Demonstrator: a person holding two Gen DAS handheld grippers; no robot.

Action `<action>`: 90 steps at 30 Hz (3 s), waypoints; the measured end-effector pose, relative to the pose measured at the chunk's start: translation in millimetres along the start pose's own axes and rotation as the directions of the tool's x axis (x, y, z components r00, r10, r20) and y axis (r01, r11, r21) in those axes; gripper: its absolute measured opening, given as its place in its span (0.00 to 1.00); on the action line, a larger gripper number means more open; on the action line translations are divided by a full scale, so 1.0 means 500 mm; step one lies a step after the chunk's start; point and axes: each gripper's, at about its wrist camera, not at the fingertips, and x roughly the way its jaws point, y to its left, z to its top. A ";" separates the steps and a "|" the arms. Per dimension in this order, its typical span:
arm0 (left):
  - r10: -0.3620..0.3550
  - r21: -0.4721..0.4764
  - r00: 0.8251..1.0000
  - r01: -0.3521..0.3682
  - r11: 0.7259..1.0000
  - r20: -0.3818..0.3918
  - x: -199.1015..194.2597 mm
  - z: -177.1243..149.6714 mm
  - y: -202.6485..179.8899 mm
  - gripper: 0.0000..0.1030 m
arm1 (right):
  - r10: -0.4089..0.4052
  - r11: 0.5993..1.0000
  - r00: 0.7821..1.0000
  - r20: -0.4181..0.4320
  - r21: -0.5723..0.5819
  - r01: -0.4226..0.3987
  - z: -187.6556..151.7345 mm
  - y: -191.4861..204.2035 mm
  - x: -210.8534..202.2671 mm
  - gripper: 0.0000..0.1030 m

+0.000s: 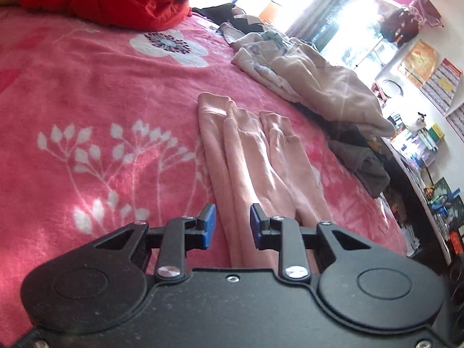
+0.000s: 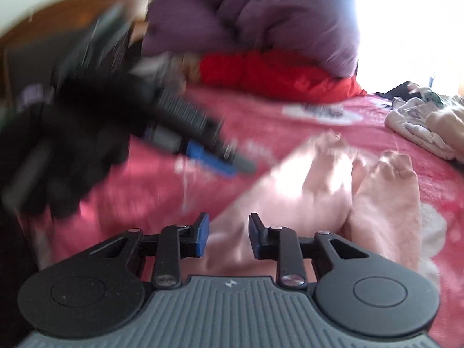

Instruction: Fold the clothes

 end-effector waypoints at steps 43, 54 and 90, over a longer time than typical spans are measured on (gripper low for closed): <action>0.060 0.123 0.998 -0.063 0.990 0.030 0.221 0.174 0.013 0.02 | -0.055 0.987 0.997 0.054 -0.145 0.062 -0.076 0.074 -0.019 0.35; 0.081 0.165 0.995 -0.088 0.982 0.051 0.194 0.174 -0.005 0.09 | -0.083 0.986 0.995 0.048 -0.144 0.090 -0.074 0.069 -0.034 0.43; 0.108 0.352 0.986 -0.148 0.924 0.130 0.175 0.122 -0.080 0.31 | -0.050 0.994 0.989 0.142 0.107 0.035 -0.028 -0.053 -0.108 0.46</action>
